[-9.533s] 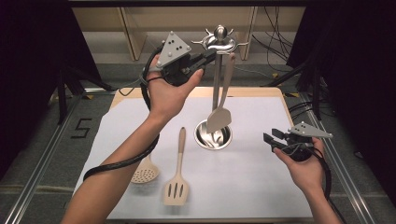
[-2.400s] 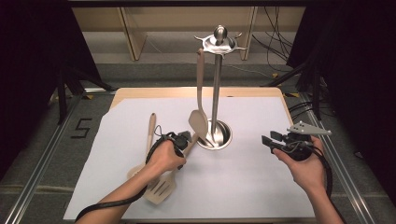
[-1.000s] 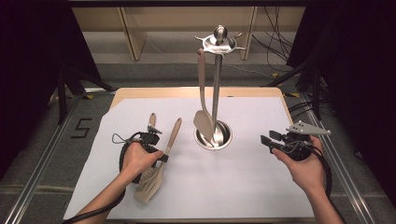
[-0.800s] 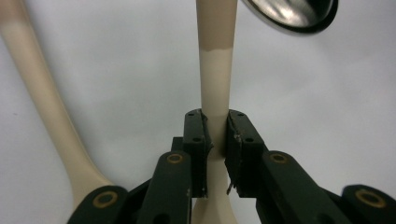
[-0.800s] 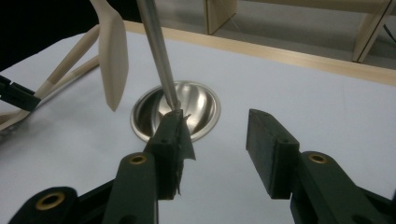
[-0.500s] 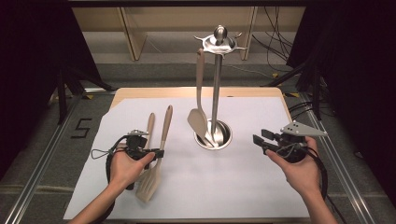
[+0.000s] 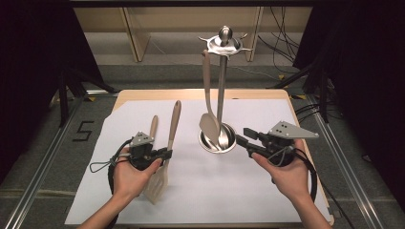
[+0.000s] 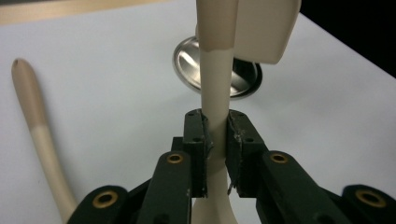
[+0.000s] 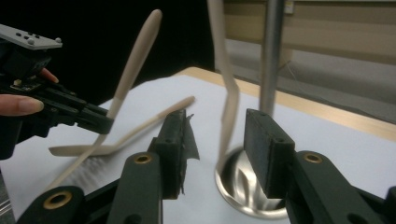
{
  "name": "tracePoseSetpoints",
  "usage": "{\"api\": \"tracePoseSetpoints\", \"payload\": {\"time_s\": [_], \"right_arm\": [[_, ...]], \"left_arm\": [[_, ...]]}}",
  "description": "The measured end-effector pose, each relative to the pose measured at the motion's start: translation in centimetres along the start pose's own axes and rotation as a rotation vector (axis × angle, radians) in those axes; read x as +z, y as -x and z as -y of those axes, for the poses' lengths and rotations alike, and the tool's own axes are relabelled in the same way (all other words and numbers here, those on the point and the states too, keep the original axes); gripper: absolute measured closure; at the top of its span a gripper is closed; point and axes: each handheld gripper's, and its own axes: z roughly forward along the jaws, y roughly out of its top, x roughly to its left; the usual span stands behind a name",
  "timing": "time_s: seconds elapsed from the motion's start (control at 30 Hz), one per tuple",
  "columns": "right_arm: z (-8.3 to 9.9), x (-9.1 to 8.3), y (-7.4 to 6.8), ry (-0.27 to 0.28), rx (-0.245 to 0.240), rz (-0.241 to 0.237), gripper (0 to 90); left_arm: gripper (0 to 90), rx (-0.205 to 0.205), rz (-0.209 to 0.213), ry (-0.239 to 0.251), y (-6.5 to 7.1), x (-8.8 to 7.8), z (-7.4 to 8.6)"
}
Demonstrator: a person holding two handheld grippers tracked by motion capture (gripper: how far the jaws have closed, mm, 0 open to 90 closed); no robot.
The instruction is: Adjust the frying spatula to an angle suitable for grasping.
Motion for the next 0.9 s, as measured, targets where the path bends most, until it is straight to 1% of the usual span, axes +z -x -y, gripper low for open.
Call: {"api": "tracePoseSetpoints", "payload": {"time_s": [0.03,0.07,0.13,0.17,0.2,0.23,0.27,0.3,0.33,0.37,0.4,0.43,0.47,0.5,0.53,0.57,0.6,0.63,0.7,0.73,0.77,0.8,0.83,0.87,0.9], "right_arm": [[-0.2,0.2,-0.3,-0.004,-0.004,0.002,60.4],[-0.5,0.5,-0.4,0.01,-0.025,0.007,60.4],[-0.9,1.0,-1.1,0.012,-0.007,-0.011,60.5],[-1.1,1.2,-1.1,0.015,-0.011,-0.018,60.5],[-1.3,1.5,-1.2,0.025,-0.026,-0.023,60.5],[-1.5,1.7,-1.5,0.025,-0.012,-0.029,60.5],[-1.7,1.8,-1.7,0.028,-0.009,-0.03,60.5],[-1.9,2.1,-1.9,0.042,-0.004,-0.037,60.5],[-2.0,2.3,-2.0,0.052,-0.014,-0.047,60.4],[-2.2,2.5,-2.3,0.04,0.003,-0.049,60.4],[-2.3,2.7,-2.3,0.049,-0.012,-0.052,60.3],[-2.4,3.0,-2.6,0.046,-0.001,-0.062,60.2],[-2.5,3.2,-2.8,0.051,0.002,-0.054,60.0],[-2.6,3.4,-2.8,0.062,-0.014,-0.059,59.8],[-2.7,3.6,-3.1,0.054,0.016,-0.071,59.6],[-2.8,3.8,-3.2,0.059,0.012,-0.067,59.2],[-2.9,4.0,-3.3,0.061,0.023,-0.074,58.9],[-3.1,4.3,-3.2,0.073,0.009,-0.069,58.7],[-3.2,4.7,-3.3,0.073,0.036,-0.066,58.2],[-3.3,4.8,-3.2,0.078,0.025,-0.048,58.1],[-3.3,4.9,-3.2,0.074,0.042,-0.054,57.9],[-3.4,5.0,-3.2,0.081,0.049,-0.048,57.9],[-3.4,5.1,-3.2,0.081,0.06,-0.045,57.7],[-3.4,5.1,-3.1,0.082,0.061,-0.041,57.7],[-3.4,5.1,-3.1,0.079,0.059,-0.043,57.7]], "left_arm": [[78.6,0.013,-0.001,0.005,0.3,-0.1,-0.3],[78.6,0.03,0.005,0.015,0.7,-0.2,-0.6],[78.6,0.053,0.013,0.018,1.5,-0.3,-1.3],[78.6,0.078,0.014,0.017,1.9,-0.4,-1.6],[78.5,0.078,0.013,0.029,2.3,-0.4,-1.9],[78.5,0.085,0.014,0.034,2.7,-0.4,-2.1],[78.6,0.109,0.021,0.04,3.0,-0.4,-2.4],[78.5,0.127,0.009,0.039,3.4,-0.4,-2.7],[78.5,0.148,0.01,0.036,3.7,-0.4,-3.0],[78.6,0.147,0.018,0.051,4.0,-0.3,-3.1],[78.6,0.145,0.029,0.051,4.4,-0.2,-3.3],[78.6,0.152,0.032,0.05,4.8,0.0,-3.5],[78.5,0.158,0.039,0.049,5.0,0.1,-3.6],[78.5,0.163,0.043,0.045,5.4,0.2,-3.7],[78.5,0.176,0.052,0.039,5.6,0.4,-3.8],[78.5,0.17,0.064,0.048,6.0,0.7,-3.8],[78.5,0.18,0.064,0.044,6.3,0.9,-3.9],[78.5,0.191,0.071,0.039,6.6,1.0,-4.0],[78.5,0.19,0.088,0.048,7.1,1.3,-4.0],[78.6,0.197,0.085,0.048,7.3,1.4,-4.1],[78.5,0.202,0.088,0.049,7.6,1.5,-4.2],[78.5,0.216,0.09,0.043,7.7,1.5,-4.3],[78.5,0.213,0.092,0.053,8.0,1.5,-4.3],[78.5,0.233,0.093,0.045,8.1,1.5,-4.4],[78.5,0.223,0.102,0.059,8.4,1.6,-4.5]]}}
